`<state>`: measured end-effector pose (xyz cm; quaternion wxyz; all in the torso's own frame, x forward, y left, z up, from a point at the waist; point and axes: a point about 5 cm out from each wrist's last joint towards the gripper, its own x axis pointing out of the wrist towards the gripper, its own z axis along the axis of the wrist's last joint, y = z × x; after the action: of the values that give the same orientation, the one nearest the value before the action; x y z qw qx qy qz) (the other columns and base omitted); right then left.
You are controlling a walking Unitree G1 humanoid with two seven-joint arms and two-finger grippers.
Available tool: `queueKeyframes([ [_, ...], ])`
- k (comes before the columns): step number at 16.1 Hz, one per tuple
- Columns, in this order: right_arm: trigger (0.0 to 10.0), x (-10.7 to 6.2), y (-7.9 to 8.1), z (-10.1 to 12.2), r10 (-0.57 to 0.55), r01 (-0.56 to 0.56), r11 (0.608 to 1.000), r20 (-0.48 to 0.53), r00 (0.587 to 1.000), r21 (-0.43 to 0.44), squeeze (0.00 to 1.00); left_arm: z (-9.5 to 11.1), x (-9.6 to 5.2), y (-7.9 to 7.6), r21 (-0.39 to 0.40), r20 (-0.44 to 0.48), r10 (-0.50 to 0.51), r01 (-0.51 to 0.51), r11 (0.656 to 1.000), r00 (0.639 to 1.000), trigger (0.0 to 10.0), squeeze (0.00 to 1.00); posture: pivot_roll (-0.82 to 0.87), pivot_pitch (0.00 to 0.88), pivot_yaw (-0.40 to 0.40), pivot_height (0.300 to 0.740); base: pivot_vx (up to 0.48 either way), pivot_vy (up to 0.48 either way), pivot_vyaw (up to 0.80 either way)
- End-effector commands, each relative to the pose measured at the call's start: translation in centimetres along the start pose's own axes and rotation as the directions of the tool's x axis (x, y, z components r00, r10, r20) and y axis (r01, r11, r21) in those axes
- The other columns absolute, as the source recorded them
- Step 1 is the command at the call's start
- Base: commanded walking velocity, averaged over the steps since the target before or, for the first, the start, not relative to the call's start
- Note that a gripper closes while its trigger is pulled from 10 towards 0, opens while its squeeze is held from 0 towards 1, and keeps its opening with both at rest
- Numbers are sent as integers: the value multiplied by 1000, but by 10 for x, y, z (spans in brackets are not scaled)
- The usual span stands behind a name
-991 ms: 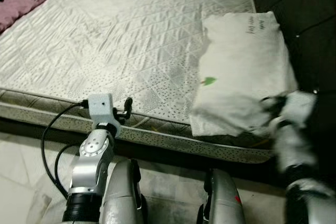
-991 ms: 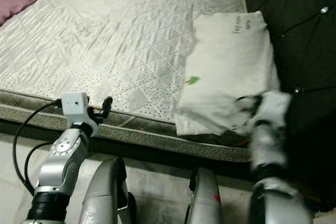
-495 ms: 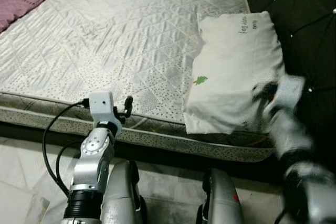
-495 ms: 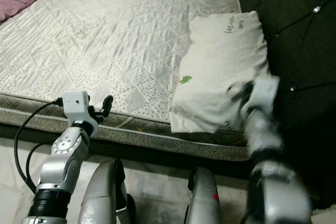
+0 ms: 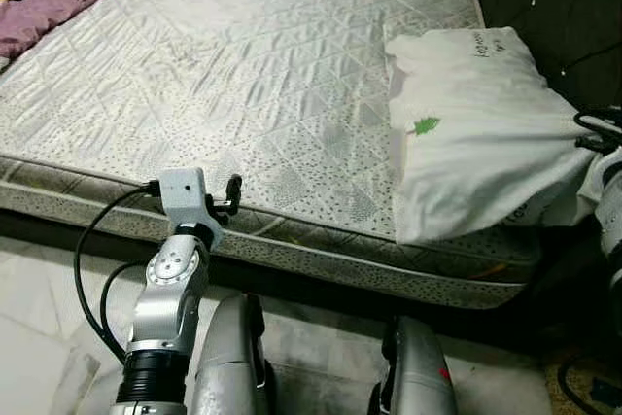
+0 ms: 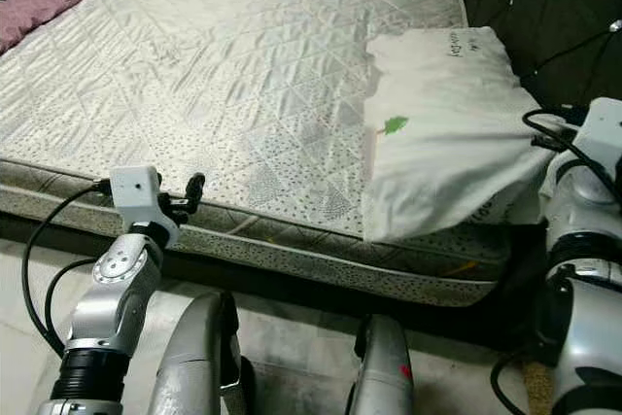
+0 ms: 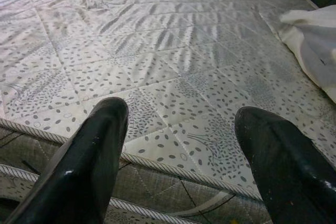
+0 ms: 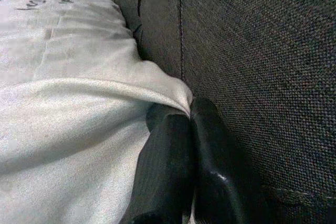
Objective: Clean up the room
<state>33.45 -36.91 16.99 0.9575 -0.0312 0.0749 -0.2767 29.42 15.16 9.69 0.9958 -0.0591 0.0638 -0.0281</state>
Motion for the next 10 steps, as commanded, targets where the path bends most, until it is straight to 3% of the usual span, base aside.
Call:
queueKeyframes([
  [1, 0, -1, -33, 12, -89, 92, 995, 60, 994, -33, 0, -2, 0, 3, 11, -7, 14, -14, 1000, 1000, 10000, 0, 40, 22, -3, 592, 0, 0, 0],
  [2, 0, -1, -33, 12, -89, 92, 995, 60, 994, -33, 0, -2, 0, 3, 11, -7, 14, -14, 1000, 1000, 10000, 0, 40, 22, -3, 592, 0, 0, 0],
  [3, 0, -7, -42, -11, -91, 91, 993, 14, 996, -73, 0, -2, 0, 4, 17, -14, 9, -9, 1000, 1000, 10000, 0, 28, 23, 9, 592, 0, 0, 0],
  [5, 0, -19, -44, -49, -72, 66, 991, -48, 996, -119, 0, -2, 2, 4, 26, -19, -2, 3, 1000, 1000, 10000, 0, 21, 21, 14, 592, 0, 0, 0],
  [7, 0, -25, -42, -66, -68, 59, 990, -70, 995, -125, 0, -2, 2, 4, 27, -19, -3, 3, 1000, 1000, 10000, 0, 21, 19, 14, 592, 0, 0, 0],
  [8, 0, -36, -36, -88, -59, 48, 991, -93, 994, -122, 0, -2, 3, 5, 29, -19, -2, 3, 1000, 1000, 10000, 0, 22, 17, 13, 592, 0, 0, 0],
  [10, 0, -48, -24, -104, -39, 29, 993, -82, 996, -114, 0, -1, 4, 6, 31, -17, -1, 1, 1000, 1000, 10000, 0, 20, 13, 13, 592, 0, 0, 0],
])
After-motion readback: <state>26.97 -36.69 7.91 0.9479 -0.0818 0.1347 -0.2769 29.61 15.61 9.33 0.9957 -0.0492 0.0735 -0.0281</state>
